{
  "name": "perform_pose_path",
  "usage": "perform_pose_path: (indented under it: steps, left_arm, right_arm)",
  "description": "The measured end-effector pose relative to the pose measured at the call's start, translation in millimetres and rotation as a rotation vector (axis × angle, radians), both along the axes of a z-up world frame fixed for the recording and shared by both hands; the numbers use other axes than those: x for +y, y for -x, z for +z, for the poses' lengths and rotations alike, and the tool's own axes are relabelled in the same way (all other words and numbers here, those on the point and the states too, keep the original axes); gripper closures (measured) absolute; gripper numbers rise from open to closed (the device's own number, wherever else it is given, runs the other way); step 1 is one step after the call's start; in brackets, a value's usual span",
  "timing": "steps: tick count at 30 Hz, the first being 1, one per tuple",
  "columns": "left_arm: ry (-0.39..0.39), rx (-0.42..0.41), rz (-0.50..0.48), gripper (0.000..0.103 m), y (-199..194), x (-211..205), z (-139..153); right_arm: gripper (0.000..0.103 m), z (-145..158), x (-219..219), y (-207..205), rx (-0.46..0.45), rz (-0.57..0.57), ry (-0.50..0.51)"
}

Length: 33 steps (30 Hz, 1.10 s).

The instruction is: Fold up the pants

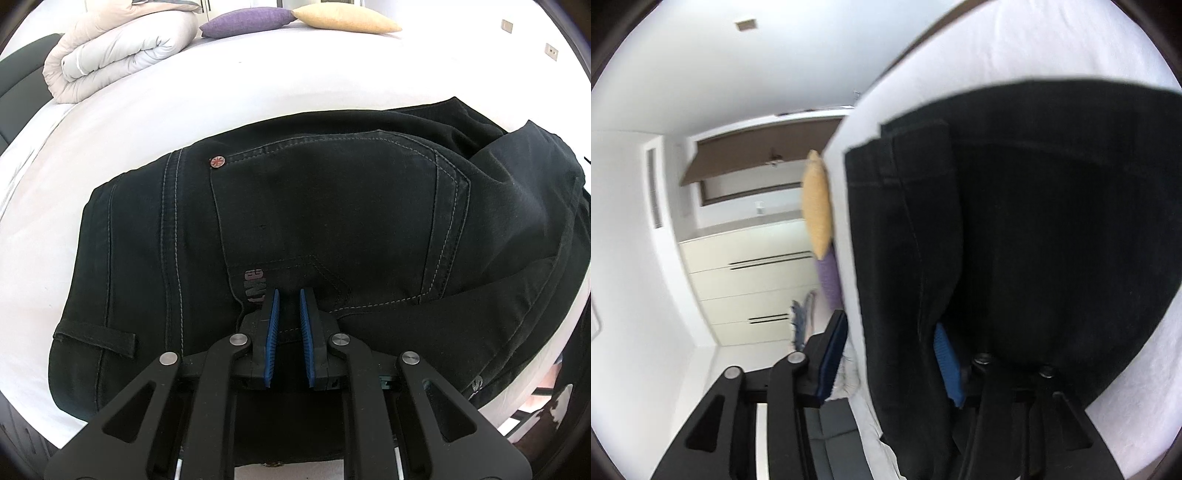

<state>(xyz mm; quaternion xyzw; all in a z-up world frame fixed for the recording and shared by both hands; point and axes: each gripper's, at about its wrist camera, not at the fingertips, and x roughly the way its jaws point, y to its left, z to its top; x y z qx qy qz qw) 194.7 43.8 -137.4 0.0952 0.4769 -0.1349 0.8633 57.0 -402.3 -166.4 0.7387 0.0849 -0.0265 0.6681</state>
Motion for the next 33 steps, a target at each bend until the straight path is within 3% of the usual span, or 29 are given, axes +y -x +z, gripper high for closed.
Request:
perform_pose_path:
  steps: [3,6,11,13,17,22,25,30,33]
  left_arm:
    - [-0.002,-0.001,0.0,0.092,0.2,-0.1,0.4]
    - [-0.002,-0.002,0.002,0.092,0.1,0.2,0.5]
    - [-0.009,-0.002,0.002,0.092,0.1,-1.0,1.1]
    - [-0.011,-0.002,0.001,0.092,0.0,-2.6,0.6]
    - [-0.014,-0.003,0.001,0.092,0.2,-3.8,0.0]
    - [-0.016,0.0,-0.006,0.092,-0.1,-5.9,0.0]
    - [-0.007,0.004,-0.014,0.092,-0.7,-3.5,0.1]
    - [0.011,0.015,-0.025,0.092,-3.4,2.6,0.2]
    - [0.014,0.018,-0.027,0.092,-4.6,5.3,0.4]
  right_arm:
    - [0.063,-0.5,0.4,-0.9,-0.042,-0.016,0.017]
    - [0.066,0.8,-0.6,-9.1,-0.015,-0.004,0.056]
    - [0.093,-7.5,-0.7,-17.2,0.011,0.008,0.093]
    - [0.097,-8.3,-1.1,-19.2,0.036,0.013,0.11]
    - [0.1,9.1,-0.3,-23.8,0.138,0.039,0.228]
    - [0.1,44.7,-5.4,5.6,0.202,0.055,0.364]
    - [0.1,58.8,-8.2,32.6,0.232,0.046,0.386]
    - [0.1,24.2,-13.4,66.9,0.374,0.06,0.332]
    - [0.101,6.9,-4.9,77.8,0.377,0.052,0.316]
